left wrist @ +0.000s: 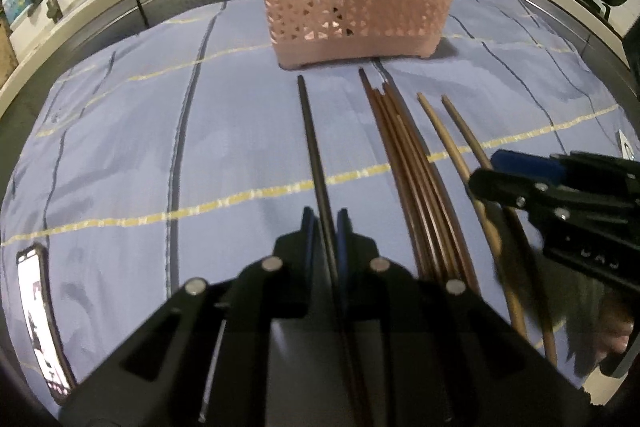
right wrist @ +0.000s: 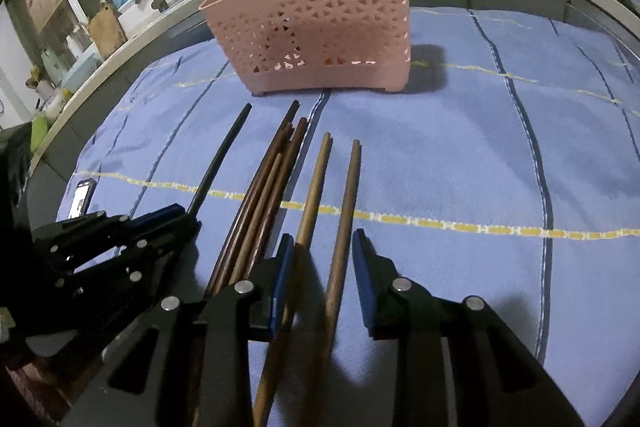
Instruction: Organize utensils
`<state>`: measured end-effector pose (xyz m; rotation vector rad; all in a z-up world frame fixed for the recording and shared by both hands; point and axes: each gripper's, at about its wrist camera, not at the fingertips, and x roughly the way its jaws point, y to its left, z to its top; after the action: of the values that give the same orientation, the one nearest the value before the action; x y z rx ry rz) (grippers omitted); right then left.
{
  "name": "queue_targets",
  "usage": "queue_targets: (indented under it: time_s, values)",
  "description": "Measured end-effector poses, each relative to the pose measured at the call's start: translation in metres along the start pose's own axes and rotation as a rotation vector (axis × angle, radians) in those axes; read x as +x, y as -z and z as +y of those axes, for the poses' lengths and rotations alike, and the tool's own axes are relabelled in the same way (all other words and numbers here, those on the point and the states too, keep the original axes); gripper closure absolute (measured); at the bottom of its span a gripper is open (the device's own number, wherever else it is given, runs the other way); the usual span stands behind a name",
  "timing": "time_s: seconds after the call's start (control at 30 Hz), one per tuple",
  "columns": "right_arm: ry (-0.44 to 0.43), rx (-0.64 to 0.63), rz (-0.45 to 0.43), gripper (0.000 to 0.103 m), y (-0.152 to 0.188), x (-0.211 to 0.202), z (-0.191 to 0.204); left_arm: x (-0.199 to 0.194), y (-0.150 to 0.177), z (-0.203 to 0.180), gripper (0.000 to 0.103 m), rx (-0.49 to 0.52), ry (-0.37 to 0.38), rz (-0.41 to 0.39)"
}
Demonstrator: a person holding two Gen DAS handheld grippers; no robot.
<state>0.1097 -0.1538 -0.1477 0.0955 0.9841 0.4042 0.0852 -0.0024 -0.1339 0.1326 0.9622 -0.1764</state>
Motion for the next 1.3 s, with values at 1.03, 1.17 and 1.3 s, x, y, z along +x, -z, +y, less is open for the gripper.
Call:
queue_targets:
  time_s: [1.03,1.17,1.3]
  values:
    - [-0.046,-0.027,-0.079,0.098,-0.029,-0.009,-0.012,0.018,-0.046,-0.001,0.099,0.052,0.053,-0.034]
    - [-0.121,-0.054,-0.208,0.098,-0.04,-0.057,-0.007,-0.029,-0.052,0.013,0.099,0.015,0.137,-0.127]
    - [-0.183,-0.067,-0.326,0.098,-0.064,-0.098,-0.002,-0.087,-0.071,0.027,0.099,-0.011,0.186,-0.249]
